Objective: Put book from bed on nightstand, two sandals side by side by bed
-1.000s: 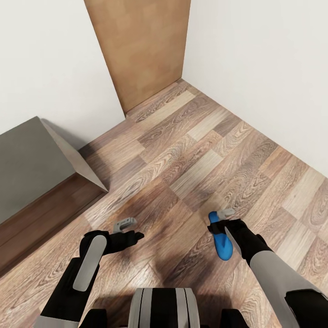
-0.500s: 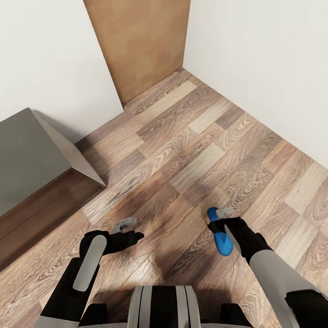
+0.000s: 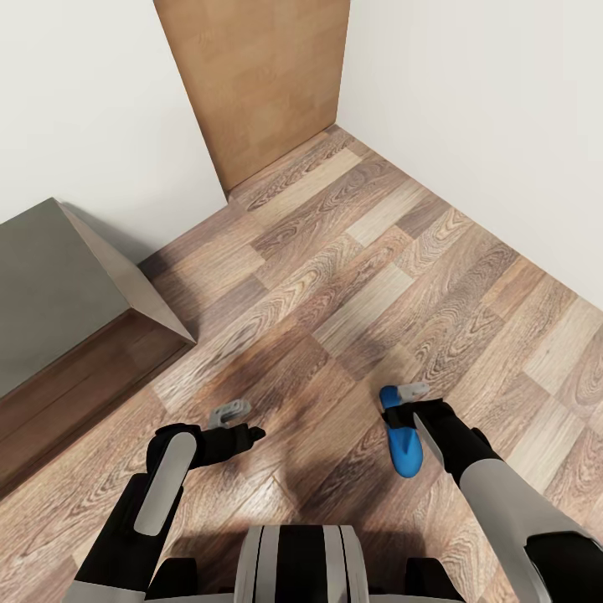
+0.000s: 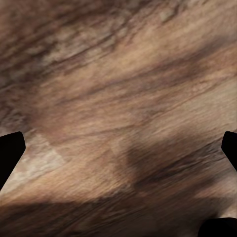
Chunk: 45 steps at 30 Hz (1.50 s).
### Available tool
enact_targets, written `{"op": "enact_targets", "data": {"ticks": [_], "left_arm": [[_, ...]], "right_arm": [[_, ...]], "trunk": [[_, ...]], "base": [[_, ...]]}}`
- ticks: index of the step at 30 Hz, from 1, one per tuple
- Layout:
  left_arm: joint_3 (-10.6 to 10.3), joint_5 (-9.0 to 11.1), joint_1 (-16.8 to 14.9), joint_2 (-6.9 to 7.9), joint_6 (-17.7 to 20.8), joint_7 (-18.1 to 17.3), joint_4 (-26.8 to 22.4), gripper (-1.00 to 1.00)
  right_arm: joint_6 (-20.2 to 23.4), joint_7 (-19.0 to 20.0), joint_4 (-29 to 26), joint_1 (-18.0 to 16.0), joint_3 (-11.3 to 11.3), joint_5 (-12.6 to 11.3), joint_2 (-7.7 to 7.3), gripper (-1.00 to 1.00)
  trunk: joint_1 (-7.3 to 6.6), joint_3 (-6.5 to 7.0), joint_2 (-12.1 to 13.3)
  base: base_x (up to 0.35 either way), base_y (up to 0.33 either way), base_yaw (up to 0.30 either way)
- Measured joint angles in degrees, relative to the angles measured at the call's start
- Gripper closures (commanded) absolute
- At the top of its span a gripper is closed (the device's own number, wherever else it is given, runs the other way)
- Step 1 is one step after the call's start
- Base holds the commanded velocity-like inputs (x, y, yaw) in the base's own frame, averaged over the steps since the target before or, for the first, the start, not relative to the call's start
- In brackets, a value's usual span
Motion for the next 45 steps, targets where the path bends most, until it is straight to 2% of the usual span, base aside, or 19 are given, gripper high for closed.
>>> {"op": "enact_targets", "data": {"ticks": [12,14,16,33,38,40,41,45], "left_arm": [[0.12,0.01,0.03,0.11,-0.12,-0.25,0.0,-1.0],[0.09,-0.02,0.09,0.18,-0.19,-0.42,0.05,-1.0],[0.07,-0.07,0.12,0.17,-0.22,-0.31,0.1,-1.0],[0.06,-0.23,0.16,0.25,-0.26,-0.46,0.35,-1.0],[-0.06,-0.05,0.16,0.09,-0.41,-0.4,1.67,-1.0],[-0.12,0.06,0.15,0.01,-0.51,-0.39,2.25,-1.0],[-0.16,0.12,0.16,-0.13,-0.57,-0.38,2.61,-1.0],[-0.31,0.15,0.15,-0.39,-0.8,-0.37,2.98,-1.0]], "right_arm": [[-0.03,0.12,0.04,-0.03,0.0,0.1,-0.05,1.0],[-1.39,-1.19,1.23,-0.01,-0.07,-0.29,-0.04,1.0],[-1.9,-2.0,1.56,0.04,-0.05,1.08,-0.07,1.0],[-1.96,-2.02,1.3,0.06,-0.04,1.02,-0.08,1.0],[0.06,-2.12,-3.9,0.38,-0.07,1.08,-0.25,1.0],[2.57,-2.14,-7.3,0.73,-0.17,1.19,-0.8,1.0],[5.97,-2.15,-11.04,0.95,-0.56,1.36,-1.93,1.0],[13.28,-0.21,-20.19,2.15,-2.12,-0.48,-5.49,1.0]], "trunk": [[0.0,0.0,0.0],[-0.04,0.44,0.03],[-0.06,0.87,0.06],[-0.5,4.64,0.29],[-0.63,5.75,0.36],[-0.68,6.19,0.38],[-0.71,6.42,0.4],[-0.81,7.3,0.45]], "base": [[0.0,0.0,0.0],[0.0,0.0,0.0],[0.0,0.0,0.0],[0.0,0.0,0.0],[0.0,0.0,-0.008],[0.0,0.0,-0.105],[0.0,0.0,-0.166],[0.0,0.0,-0.207]]}}
